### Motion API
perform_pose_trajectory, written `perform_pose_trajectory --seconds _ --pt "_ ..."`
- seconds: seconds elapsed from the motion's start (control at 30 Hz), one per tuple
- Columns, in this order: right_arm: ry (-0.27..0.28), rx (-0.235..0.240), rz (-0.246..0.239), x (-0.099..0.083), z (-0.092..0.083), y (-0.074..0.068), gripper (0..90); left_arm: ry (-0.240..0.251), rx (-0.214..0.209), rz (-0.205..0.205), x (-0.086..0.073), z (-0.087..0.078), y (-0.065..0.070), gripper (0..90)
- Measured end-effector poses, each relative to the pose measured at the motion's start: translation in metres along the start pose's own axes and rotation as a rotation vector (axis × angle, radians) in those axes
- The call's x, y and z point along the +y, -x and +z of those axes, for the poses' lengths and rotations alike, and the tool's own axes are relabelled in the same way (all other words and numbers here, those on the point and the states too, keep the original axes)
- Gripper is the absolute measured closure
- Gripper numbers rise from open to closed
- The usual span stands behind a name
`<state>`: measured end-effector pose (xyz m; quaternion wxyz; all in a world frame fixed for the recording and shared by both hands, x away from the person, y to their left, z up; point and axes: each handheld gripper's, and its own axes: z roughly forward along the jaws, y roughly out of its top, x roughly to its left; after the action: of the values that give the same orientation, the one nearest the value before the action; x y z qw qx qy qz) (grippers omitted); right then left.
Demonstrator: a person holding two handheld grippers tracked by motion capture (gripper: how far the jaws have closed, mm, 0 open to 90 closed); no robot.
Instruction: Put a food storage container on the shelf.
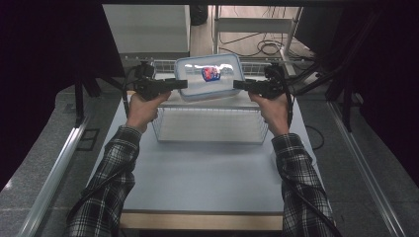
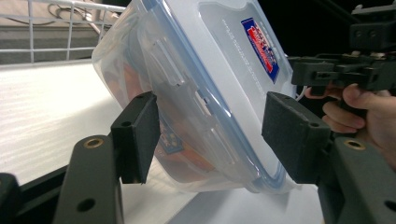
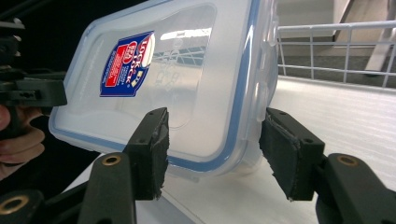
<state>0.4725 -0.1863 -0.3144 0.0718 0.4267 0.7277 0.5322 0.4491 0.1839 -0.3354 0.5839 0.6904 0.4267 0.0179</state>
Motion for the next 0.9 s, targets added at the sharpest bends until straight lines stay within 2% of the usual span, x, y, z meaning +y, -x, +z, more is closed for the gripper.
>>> perform_pose_trajectory --seconds 0.2,0.33,0.6,0.67,0.73,0.8,0.9 --pt "-0.004 0.009 0.012 -0.001 -0.001 0.002 44.6 -0.025 0.019 0.014 0.003 0.0 0.0 36.0" --pt "0.004 0.0 0.025 -0.001 0.0 0.0 44.4 -0.026 0.058 0.023 0.005 0.001 0.001 30.8" --pt "0.006 -0.055 0.026 0.001 0.005 -0.012 38.4 -0.009 0.111 0.007 0.008 0.002 -0.006 23.4" --pt "0.008 -0.07 0.031 0.002 0.006 -0.014 36.8 0.001 0.144 0.013 0.009 0.002 -0.006 22.1" --pt "0.014 -0.087 0.031 0.002 0.007 -0.016 35.7 0.004 0.16 0.019 0.01 0.002 -0.005 22.3" --pt "0.028 -0.112 0.011 0.003 0.006 -0.019 35.7 0.01 0.184 0.025 0.011 0.002 -0.005 22.9" --pt "0.038 -0.127 0.0 0.003 0.006 -0.02 35.9 0.02 0.188 0.039 0.011 0.001 -0.004 25.4"
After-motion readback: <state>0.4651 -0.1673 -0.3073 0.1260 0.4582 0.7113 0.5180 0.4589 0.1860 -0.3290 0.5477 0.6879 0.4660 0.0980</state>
